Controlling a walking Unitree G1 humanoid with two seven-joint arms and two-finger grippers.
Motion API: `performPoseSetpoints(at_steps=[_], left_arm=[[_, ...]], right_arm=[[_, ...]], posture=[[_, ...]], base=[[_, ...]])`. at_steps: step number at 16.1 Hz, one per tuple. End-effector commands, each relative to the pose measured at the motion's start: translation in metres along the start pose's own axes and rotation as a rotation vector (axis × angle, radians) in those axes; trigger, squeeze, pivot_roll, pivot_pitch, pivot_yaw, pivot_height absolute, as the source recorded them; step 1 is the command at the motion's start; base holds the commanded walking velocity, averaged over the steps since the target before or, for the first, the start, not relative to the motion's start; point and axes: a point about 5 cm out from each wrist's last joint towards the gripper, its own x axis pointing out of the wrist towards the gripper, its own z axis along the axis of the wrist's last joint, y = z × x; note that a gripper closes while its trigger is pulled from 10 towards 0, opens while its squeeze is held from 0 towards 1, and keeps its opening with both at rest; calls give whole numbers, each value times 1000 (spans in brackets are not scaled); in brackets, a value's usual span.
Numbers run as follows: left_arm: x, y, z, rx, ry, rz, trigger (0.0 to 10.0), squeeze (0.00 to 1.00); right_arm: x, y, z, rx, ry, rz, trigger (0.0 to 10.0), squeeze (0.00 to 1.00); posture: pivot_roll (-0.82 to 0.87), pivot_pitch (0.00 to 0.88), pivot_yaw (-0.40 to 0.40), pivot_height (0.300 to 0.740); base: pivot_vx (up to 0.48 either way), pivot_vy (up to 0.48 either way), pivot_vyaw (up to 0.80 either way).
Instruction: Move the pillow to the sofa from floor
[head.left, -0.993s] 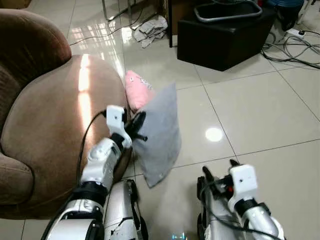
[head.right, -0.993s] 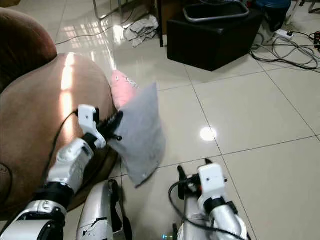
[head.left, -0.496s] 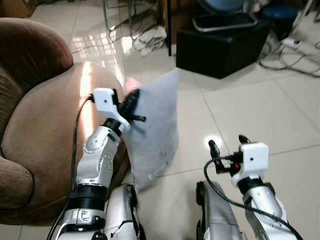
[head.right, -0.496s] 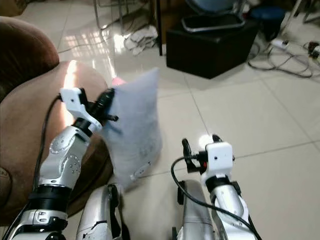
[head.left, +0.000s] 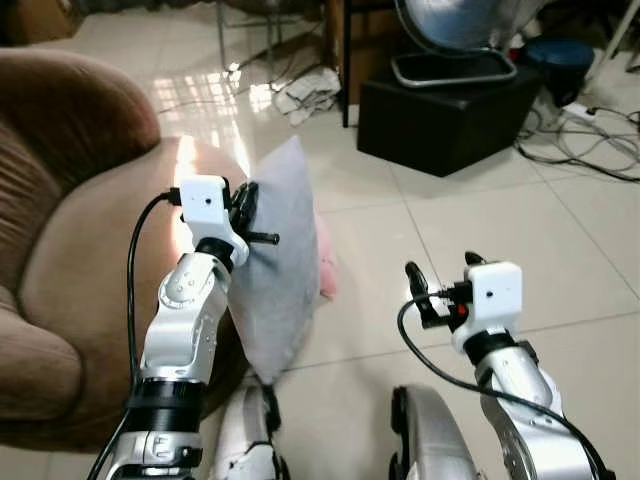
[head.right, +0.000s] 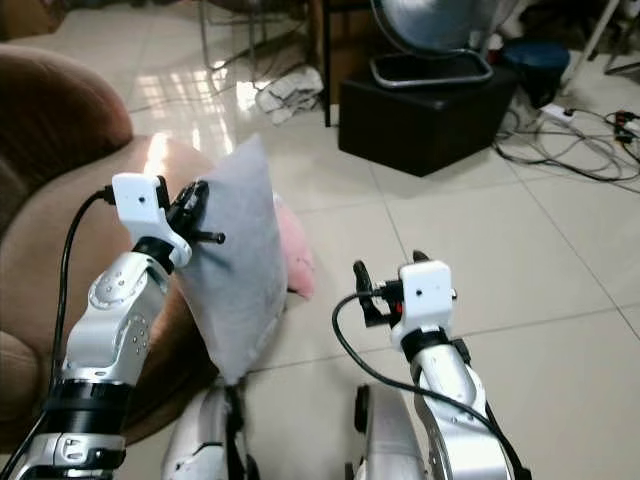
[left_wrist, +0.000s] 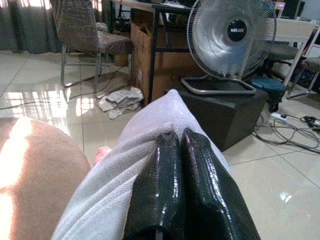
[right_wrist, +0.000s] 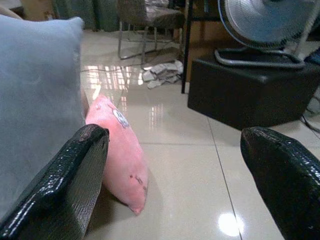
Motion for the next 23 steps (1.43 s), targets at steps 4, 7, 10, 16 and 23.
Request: performPoseSetpoints(at_steps=[4, 7, 10, 16, 23], left_arm=[[2, -18, 19, 63, -98, -78, 10000, 0], [3, -18, 15, 61, -82, -63, 10000, 0], [2, -18, 10, 114, -57, -61, 10000, 0], [5, -18, 6, 164, -41, -70, 10000, 0], [5, -23, 4, 162, -41, -93, 10000, 0]], right_arm=[[1, -5, 10, -5, -24, -20, 10000, 0], [4, -5, 12, -9, -29, -16, 10000, 0], [5, -4, 11, -8, -23, -16, 10000, 0], [4, -9, -8, -53, 77, -83, 10000, 0], [4, -5, -9, -82, 73, -70, 10000, 0]], posture=[[-73, 37, 84, 711], [-74, 34, 85, 736], [-72, 32, 86, 740], [-72, 33, 91, 740], [-72, 32, 95, 740]], base=[[0, 0, 0], [0, 0, 0], [0, 0, 0], [0, 0, 0], [367, 0, 595]])
